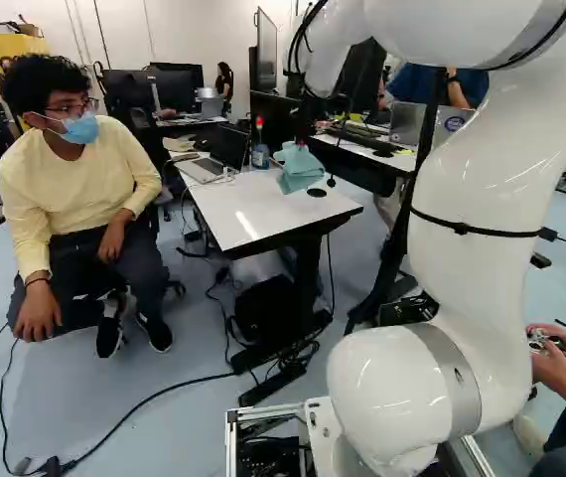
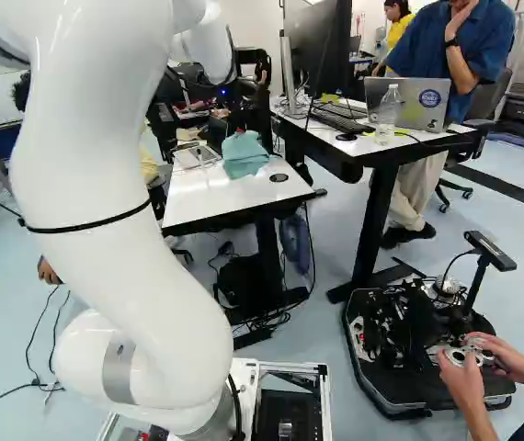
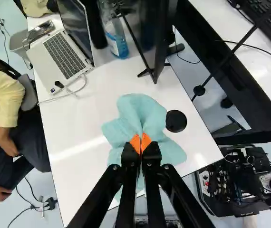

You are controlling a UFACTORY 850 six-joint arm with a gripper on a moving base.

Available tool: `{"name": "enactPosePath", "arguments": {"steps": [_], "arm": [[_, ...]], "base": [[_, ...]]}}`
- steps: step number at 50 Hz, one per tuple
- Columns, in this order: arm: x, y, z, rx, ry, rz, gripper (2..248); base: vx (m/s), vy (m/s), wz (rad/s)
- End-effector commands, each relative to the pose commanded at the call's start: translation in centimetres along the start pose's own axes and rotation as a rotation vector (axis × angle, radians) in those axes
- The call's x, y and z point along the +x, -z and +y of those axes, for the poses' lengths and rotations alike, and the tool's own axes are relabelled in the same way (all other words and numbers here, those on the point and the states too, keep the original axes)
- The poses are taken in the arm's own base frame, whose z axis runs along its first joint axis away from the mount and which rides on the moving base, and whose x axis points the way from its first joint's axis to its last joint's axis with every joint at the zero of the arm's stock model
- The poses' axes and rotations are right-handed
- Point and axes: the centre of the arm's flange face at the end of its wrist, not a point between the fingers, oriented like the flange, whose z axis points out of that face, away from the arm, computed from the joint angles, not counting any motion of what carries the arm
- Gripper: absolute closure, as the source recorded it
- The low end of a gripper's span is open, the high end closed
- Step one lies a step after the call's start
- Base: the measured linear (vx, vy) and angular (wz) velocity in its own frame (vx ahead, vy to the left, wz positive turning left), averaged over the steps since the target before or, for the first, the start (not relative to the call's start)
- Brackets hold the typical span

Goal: Clean the table with the green towel

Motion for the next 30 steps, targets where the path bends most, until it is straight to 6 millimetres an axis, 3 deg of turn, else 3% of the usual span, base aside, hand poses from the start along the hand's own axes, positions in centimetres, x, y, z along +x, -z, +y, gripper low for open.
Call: {"name": "enactPosePath", "arguments": {"steps": [30], "arm": [[0.9,-1.0,-4.5,0.043,0.060,-0.001,225]], "base": [[0.000,0.000,0.000]]}}
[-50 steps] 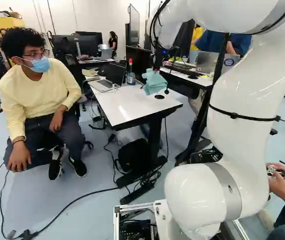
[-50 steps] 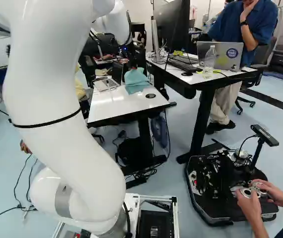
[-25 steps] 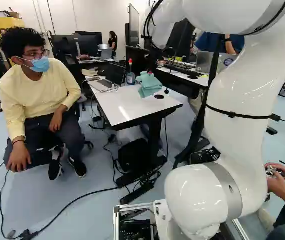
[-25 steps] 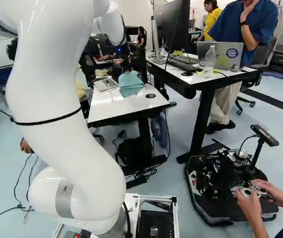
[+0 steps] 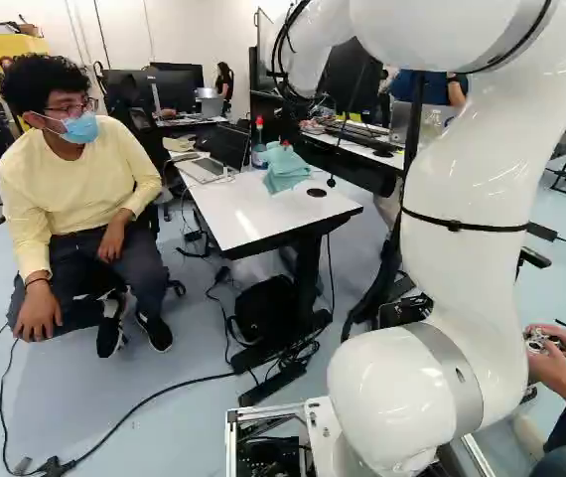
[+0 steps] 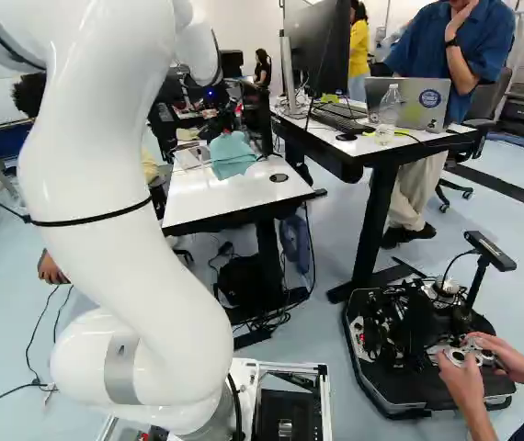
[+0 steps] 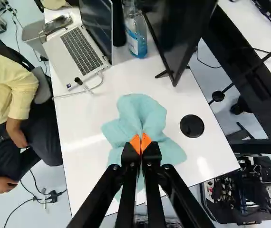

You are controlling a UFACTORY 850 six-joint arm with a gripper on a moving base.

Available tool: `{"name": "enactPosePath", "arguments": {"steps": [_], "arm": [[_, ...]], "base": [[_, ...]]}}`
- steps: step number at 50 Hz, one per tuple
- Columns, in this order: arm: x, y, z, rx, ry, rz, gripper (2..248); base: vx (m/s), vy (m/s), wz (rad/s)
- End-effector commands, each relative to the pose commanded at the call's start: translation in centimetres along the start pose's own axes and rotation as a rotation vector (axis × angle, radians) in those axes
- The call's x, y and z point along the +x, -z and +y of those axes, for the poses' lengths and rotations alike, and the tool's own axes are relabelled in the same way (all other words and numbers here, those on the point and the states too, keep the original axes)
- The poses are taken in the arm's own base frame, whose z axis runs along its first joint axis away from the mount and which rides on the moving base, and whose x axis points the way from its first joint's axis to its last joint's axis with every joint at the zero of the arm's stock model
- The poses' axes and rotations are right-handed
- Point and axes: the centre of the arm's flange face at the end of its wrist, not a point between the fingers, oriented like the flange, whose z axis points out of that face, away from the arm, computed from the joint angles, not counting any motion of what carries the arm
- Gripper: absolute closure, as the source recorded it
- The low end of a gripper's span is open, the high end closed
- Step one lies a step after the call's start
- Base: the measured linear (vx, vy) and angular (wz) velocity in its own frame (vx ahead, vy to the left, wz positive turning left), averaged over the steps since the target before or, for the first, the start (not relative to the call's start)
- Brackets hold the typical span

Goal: Clean the table with the green towel

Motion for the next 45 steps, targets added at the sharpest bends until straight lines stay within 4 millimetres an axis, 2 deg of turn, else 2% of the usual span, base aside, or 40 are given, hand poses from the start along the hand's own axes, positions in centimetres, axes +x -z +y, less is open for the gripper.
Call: {"name": "enactPosePath", "arguments": {"steps": [45], "arm": [[0.5,-0.8,-6.9,0.065,0.091,0.001,225]], "base": [[0.000,0.000,0.000]]}}
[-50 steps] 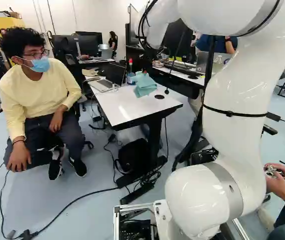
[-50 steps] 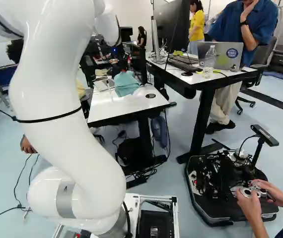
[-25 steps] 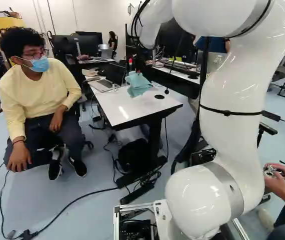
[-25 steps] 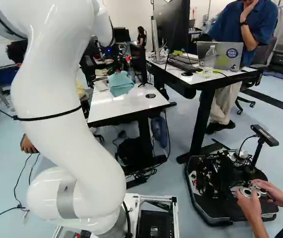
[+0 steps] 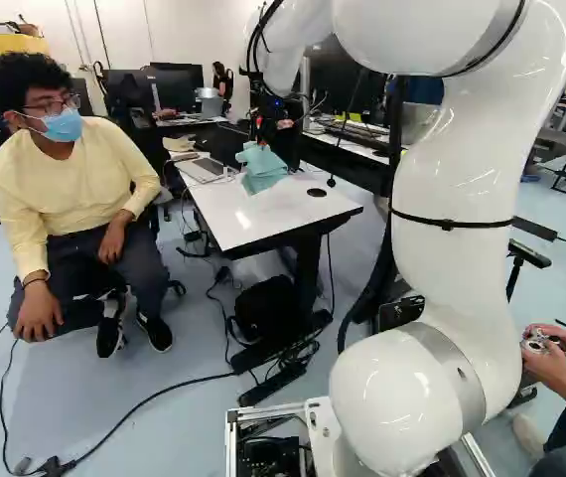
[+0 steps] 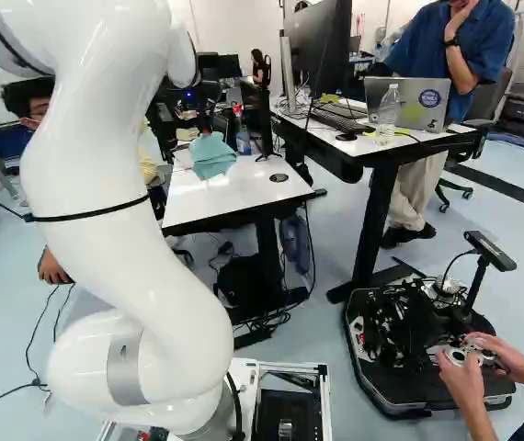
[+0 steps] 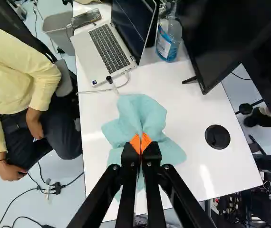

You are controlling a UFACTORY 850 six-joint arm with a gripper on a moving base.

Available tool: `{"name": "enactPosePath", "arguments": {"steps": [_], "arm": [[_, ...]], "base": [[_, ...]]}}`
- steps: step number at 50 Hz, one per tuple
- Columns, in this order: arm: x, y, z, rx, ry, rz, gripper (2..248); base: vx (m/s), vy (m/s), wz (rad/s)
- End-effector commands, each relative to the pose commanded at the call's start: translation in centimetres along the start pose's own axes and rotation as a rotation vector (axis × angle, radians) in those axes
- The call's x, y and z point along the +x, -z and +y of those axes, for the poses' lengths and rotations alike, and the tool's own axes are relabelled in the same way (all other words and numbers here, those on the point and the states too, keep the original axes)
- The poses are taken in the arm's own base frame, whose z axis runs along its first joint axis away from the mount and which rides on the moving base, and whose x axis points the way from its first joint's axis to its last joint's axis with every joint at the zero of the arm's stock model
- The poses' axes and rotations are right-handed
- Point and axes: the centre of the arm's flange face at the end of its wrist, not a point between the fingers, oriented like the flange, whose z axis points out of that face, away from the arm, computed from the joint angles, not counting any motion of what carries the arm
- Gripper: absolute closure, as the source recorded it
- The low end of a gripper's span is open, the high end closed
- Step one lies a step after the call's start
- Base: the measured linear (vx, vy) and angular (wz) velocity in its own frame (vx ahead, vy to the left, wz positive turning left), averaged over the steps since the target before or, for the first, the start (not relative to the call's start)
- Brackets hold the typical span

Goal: Clean the table with the green towel

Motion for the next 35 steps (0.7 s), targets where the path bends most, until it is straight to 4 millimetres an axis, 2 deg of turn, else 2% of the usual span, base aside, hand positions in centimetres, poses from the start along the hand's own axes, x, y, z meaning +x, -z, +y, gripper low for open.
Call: {"name": "enactPosePath", "arguments": {"steps": [35], "arm": [[0.4,-0.6,-4.5,0.042,0.058,0.001,225]], "base": [[0.000,0.000,0.000]]}}
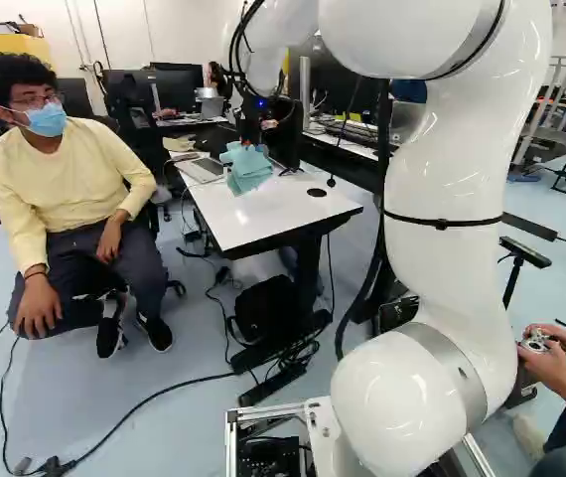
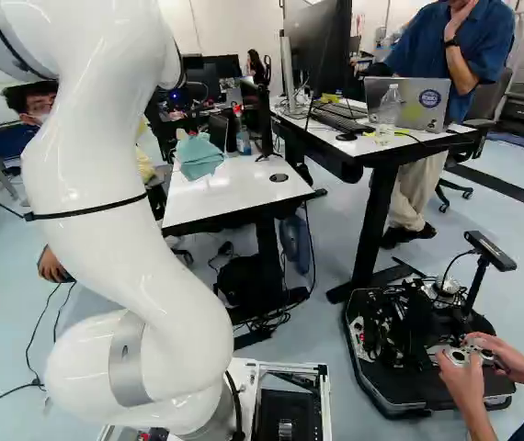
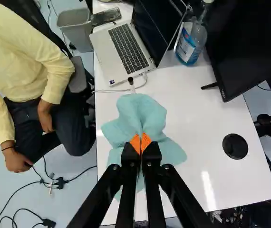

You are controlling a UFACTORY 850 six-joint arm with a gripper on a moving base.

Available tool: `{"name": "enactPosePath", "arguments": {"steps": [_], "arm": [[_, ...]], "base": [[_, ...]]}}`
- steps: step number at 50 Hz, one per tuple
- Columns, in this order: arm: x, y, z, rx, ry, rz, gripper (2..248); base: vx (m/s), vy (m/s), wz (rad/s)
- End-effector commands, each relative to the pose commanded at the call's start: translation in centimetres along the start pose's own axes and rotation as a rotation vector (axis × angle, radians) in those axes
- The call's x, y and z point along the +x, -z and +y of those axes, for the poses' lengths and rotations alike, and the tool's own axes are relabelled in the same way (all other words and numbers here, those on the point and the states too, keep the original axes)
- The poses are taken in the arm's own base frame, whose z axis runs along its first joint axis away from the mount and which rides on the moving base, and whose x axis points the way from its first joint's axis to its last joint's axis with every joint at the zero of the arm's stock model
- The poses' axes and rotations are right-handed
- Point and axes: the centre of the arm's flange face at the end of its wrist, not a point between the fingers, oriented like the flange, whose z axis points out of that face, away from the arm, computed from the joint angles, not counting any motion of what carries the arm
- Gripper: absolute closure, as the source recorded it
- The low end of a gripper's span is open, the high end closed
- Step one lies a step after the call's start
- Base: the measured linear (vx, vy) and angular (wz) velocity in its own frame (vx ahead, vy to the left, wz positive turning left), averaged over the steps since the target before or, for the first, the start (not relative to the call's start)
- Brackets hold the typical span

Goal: Clean the table with the green towel

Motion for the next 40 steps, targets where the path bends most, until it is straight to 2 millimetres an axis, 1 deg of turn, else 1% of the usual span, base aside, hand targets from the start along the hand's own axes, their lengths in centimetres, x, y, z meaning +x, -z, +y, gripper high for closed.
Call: {"name": "enactPosePath", "arguments": {"steps": [18,40], "arm": [[-0.8,0.6,-1.4,0.013,0.018,-0.006,225],[-1.0,0.7,-1.5,0.015,0.021,-0.007,225]], "base": [[0.000,0.000,0.000],[0.000,0.000,0.000]]}}
